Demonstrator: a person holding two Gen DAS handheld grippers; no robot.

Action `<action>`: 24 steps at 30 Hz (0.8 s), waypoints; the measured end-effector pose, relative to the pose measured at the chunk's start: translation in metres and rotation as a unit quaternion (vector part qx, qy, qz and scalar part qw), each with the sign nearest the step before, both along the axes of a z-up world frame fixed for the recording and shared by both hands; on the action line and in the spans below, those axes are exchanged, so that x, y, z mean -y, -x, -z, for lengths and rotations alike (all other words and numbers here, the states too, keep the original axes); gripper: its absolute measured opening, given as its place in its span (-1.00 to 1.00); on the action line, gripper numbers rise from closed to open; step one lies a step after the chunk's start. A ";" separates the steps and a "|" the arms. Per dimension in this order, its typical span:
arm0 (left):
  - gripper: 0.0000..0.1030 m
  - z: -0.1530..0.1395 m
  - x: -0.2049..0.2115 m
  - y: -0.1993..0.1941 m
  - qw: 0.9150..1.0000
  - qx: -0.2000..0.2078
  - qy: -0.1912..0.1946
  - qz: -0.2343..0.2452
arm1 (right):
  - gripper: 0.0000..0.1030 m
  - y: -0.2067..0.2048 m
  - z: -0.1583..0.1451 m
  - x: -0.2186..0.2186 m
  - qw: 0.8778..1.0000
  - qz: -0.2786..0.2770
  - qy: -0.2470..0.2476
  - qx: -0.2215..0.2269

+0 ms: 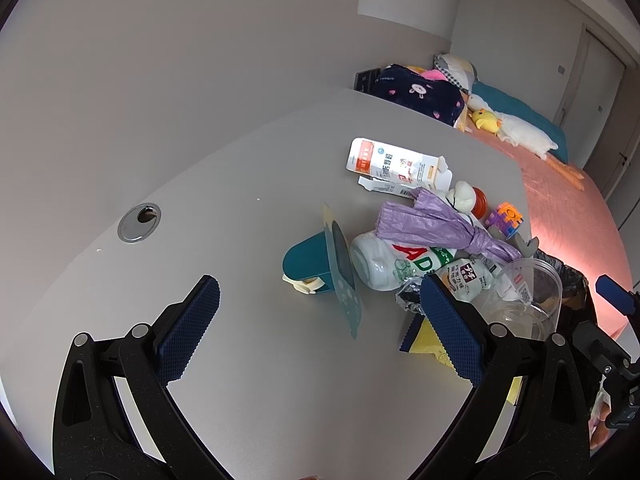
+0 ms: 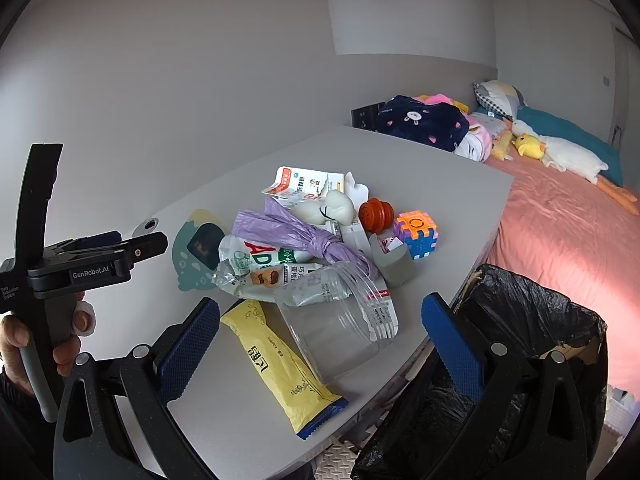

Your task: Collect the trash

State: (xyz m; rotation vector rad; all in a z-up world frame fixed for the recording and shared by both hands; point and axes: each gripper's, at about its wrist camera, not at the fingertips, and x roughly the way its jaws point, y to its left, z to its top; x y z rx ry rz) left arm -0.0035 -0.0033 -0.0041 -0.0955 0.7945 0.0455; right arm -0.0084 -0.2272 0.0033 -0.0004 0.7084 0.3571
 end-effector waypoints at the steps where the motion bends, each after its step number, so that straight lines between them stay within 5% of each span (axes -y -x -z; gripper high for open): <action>1: 0.88 0.000 0.001 0.001 1.000 0.000 0.000 0.001 | 0.95 0.000 0.000 0.001 1.000 0.000 0.000 0.000; 24: 0.88 0.001 0.003 -0.003 1.000 -0.008 0.000 0.004 | 0.95 0.003 -0.001 0.004 1.000 0.002 -0.002 0.002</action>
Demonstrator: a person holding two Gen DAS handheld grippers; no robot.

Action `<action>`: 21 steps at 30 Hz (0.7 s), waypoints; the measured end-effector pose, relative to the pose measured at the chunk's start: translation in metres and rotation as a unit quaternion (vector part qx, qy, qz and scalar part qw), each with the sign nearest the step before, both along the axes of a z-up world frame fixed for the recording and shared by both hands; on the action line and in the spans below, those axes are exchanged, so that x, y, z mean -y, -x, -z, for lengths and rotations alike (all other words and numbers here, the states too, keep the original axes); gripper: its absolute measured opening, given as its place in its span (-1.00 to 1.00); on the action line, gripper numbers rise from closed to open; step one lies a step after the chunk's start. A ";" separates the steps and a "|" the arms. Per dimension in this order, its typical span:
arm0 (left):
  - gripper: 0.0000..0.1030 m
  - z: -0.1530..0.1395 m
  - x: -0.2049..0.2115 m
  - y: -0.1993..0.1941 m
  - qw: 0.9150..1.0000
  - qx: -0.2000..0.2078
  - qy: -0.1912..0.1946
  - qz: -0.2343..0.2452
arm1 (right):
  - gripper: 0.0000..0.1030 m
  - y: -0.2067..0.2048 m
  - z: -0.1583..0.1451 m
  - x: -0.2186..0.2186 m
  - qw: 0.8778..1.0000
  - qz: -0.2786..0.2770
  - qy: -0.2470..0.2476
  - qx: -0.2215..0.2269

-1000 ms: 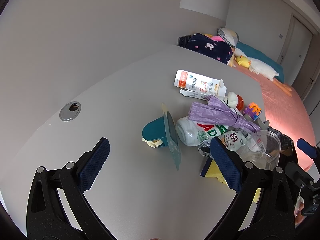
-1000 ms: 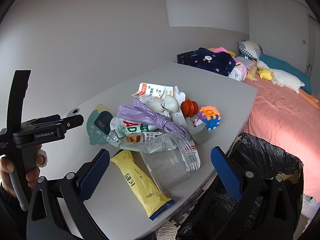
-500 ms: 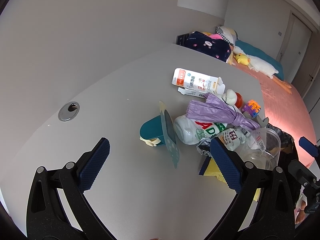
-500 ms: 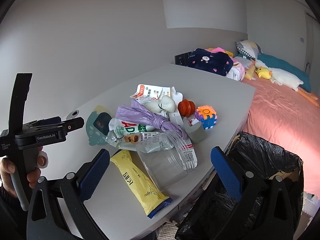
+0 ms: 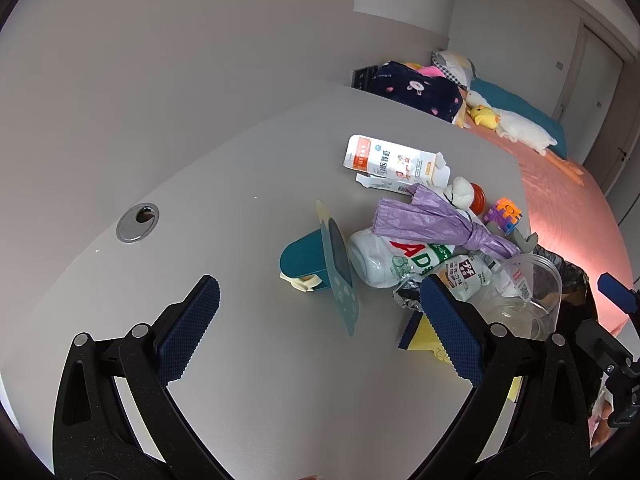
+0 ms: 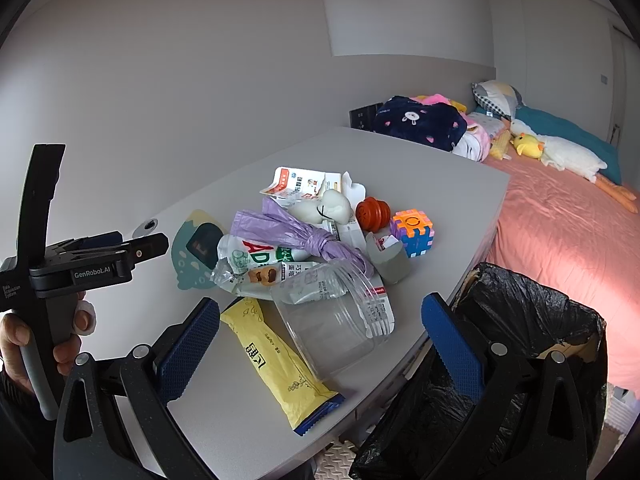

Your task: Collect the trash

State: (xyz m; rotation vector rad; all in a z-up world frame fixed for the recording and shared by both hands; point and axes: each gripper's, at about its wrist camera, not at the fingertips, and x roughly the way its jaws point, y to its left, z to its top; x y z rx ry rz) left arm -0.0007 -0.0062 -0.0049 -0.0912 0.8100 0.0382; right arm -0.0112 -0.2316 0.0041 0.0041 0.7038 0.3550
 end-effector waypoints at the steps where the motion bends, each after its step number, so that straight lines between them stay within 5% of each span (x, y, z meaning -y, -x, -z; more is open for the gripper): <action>1: 0.88 0.000 0.000 0.000 1.000 0.000 0.000 0.000 | 0.95 0.000 0.000 0.000 1.000 0.000 0.000 0.000; 21: 0.88 0.004 -0.006 -0.002 1.000 -0.008 0.009 0.004 | 0.95 0.000 0.005 0.001 1.000 -0.006 -0.003 -0.006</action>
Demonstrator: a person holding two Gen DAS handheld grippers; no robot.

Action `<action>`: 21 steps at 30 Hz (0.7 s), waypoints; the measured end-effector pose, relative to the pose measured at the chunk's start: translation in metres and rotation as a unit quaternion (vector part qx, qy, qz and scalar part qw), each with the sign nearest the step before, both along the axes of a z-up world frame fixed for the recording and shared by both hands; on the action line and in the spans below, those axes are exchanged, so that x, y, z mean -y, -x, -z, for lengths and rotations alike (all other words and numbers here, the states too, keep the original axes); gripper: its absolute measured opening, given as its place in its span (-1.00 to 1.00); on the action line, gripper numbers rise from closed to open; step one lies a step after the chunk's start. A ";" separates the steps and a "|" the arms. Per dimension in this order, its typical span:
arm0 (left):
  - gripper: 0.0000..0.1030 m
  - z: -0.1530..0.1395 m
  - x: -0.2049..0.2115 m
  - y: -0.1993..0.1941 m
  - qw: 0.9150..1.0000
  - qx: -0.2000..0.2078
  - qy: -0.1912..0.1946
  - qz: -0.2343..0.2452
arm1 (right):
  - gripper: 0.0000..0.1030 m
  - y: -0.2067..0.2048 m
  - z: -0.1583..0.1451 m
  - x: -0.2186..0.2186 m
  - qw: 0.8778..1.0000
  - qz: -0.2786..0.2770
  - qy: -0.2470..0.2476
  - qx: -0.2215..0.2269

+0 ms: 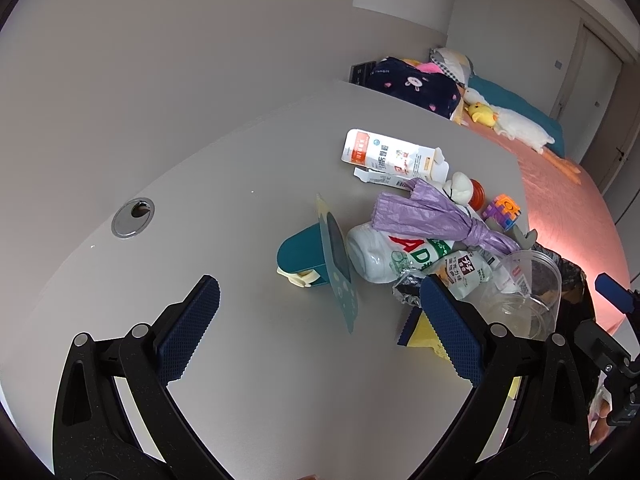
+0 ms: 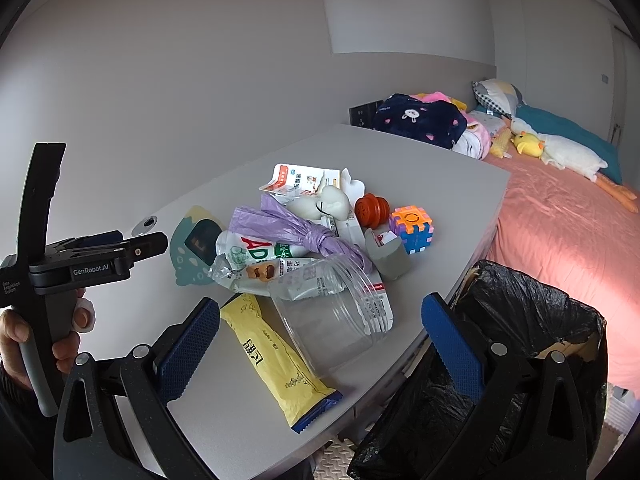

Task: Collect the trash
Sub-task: 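Grasp the teal lid with the left tool while the right tool grasps the clear jar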

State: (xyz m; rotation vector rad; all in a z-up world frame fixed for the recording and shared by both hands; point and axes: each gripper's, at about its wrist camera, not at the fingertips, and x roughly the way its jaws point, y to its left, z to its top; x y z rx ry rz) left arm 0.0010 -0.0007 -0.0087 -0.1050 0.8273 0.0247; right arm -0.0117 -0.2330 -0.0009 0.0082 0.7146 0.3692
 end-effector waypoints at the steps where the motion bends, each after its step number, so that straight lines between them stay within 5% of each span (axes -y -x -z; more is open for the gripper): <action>1: 0.88 0.001 -0.001 0.000 1.000 -0.001 0.001 -0.002 | 0.95 -0.001 0.002 0.000 1.000 -0.003 -0.001 -0.002; 21: 0.88 0.044 -0.030 -0.047 0.998 -0.050 0.028 -0.027 | 0.95 -0.037 0.036 -0.004 0.999 -0.018 0.013 -0.032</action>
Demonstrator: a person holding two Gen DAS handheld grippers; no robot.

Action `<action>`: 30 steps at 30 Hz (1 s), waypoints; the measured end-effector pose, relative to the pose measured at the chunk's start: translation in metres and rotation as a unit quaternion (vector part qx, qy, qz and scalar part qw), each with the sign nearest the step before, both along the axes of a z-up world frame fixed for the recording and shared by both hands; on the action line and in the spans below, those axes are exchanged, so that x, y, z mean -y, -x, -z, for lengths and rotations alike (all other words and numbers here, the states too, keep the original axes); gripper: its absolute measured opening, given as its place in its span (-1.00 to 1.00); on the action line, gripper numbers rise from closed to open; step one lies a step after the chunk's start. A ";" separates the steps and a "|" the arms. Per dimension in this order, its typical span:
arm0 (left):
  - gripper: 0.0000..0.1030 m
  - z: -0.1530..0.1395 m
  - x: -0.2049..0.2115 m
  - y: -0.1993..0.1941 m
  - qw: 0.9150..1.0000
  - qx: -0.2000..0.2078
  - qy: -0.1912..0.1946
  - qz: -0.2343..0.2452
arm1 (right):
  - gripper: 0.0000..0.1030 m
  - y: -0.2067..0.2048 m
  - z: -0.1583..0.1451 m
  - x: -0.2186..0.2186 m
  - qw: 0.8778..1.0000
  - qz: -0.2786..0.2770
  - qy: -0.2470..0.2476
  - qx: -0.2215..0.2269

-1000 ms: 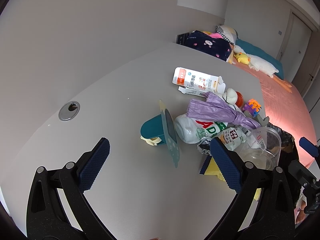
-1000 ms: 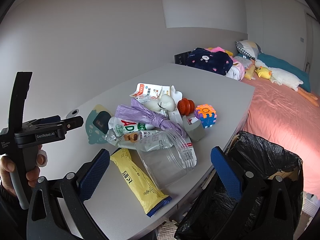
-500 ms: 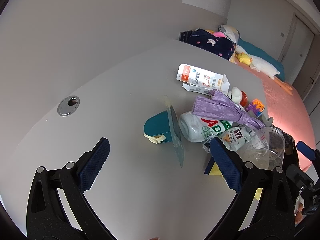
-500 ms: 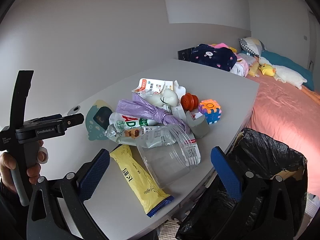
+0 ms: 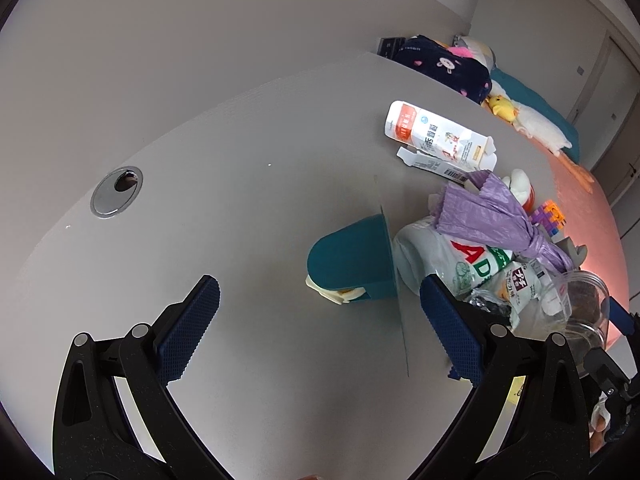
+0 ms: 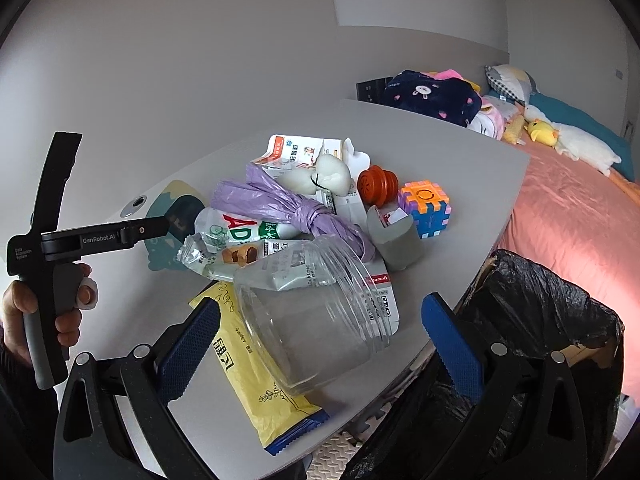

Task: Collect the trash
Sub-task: 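Grasp the teal lid with the left tool while the right tool grasps the clear jar, then carry the teal lid and clear jar over the black bin and release both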

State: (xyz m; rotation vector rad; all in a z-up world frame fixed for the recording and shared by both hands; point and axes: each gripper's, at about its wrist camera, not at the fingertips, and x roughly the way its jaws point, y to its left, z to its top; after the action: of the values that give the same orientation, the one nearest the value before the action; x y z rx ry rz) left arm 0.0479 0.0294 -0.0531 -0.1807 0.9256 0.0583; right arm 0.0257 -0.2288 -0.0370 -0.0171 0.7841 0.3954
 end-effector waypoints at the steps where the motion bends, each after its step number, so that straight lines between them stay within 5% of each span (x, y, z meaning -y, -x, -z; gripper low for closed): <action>1: 0.88 0.002 -0.002 -0.003 1.000 -0.002 0.005 0.000 | 0.95 -0.002 0.001 0.000 1.000 0.000 -0.001 -0.001; 7: 0.88 0.010 -0.005 -0.018 1.000 -0.015 0.024 0.007 | 0.94 -0.011 0.006 -0.004 1.000 -0.005 0.004 -0.001; 10: 0.85 0.015 -0.004 -0.023 0.999 -0.021 0.027 0.012 | 0.75 -0.016 0.008 -0.009 1.000 -0.013 0.008 -0.003; 15: 0.50 0.023 -0.007 -0.028 0.998 -0.032 0.049 0.016 | 0.33 -0.020 0.014 -0.016 1.000 -0.024 0.008 -0.013; 17: 0.08 0.023 -0.006 -0.028 0.998 -0.028 0.049 0.015 | 0.32 -0.020 0.014 -0.018 1.000 -0.026 0.004 -0.012; 30: 0.07 -0.010 -0.006 -0.011 0.999 0.022 0.028 0.007 | 0.31 -0.007 -0.015 -0.009 0.999 -0.021 -0.034 0.016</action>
State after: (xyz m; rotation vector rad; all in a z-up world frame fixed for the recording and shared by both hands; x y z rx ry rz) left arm 0.0584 0.0358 -0.0434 -0.2259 0.8847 0.0153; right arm 0.0328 -0.2201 -0.0217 0.0241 0.7399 0.4612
